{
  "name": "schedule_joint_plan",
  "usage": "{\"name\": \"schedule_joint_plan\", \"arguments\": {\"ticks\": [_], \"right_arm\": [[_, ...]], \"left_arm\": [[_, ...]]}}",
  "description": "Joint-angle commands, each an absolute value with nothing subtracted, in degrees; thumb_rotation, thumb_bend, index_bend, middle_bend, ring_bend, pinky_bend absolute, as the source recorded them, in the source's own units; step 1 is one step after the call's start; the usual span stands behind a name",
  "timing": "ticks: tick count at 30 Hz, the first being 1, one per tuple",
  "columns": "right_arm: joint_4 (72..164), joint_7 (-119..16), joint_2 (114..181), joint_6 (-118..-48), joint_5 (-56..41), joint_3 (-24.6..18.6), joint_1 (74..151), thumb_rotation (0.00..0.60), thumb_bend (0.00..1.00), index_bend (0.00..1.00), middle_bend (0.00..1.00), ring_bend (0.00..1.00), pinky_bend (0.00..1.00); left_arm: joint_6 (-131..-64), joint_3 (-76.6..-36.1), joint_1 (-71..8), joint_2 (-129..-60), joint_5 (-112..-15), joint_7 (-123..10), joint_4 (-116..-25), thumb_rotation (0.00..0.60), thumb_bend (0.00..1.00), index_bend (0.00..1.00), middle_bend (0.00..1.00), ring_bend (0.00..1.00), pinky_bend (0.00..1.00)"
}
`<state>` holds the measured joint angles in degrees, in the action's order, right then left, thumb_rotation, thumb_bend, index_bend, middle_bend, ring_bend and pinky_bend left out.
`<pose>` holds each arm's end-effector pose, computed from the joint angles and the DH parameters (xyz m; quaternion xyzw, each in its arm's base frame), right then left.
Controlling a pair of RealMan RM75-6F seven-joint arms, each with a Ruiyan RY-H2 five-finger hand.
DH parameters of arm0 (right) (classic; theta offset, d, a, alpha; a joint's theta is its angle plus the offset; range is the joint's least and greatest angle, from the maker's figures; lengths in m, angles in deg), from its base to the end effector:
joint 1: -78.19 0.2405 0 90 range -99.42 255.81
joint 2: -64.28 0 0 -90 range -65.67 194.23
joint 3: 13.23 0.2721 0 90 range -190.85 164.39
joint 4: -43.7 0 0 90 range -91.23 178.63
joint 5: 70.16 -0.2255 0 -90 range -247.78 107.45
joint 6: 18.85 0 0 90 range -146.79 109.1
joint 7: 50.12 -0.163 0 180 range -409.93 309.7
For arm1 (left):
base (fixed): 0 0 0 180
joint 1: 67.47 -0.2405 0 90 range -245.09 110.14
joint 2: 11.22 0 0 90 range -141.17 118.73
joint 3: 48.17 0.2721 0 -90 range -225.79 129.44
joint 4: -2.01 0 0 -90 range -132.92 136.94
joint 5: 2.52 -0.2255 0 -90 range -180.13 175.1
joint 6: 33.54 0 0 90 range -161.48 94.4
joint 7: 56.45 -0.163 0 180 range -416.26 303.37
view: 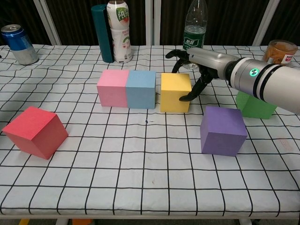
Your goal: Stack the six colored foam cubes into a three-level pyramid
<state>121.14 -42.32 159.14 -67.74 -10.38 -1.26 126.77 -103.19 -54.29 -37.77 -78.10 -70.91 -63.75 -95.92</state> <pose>-0.1247 -0.3959 -0.0753 0.7173 -0.4609 0.3942 0.3429 -0.2379 0.3336 0.1052 -0.6455 -0.4026 -0.4047 0.5073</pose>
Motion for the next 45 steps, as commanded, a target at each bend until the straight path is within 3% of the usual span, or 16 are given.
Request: {"name": "schedule_joint_plan", "arguments": {"ticks": [1,7,45], "right_arm": [[118.58,-43.88,160.91,-68.45,-7.99,-1.64,126.66,0.6,0.13,0.0,0.29,0.0,0.0],[117.94,-45.5,161.58,-69.55,-6.86,-1.13,125.76,0.6,0.15,0.0,0.33,0.02,0.01],[117.37,-42.02,162.91,-66.75,-11.06,1.78,127.51,0.6,0.15,0.0,0.31,0.02,0.01]], "left_arm": [[-103.16,-54.65,-37.95,-78.0,-71.02,-63.67,-96.08,0.6,0.16,0.11,0.15,0.18,0.09],[-103.05,-55.34,-38.45,-77.65,-71.14,-63.5,-96.41,0.6,0.16,0.11,0.15,0.16,0.09],[-101.83,-56.92,-40.1,-77.61,-72.81,-62.91,-96.39,0.6,0.16,0.11,0.14,0.16,0.09]]}}
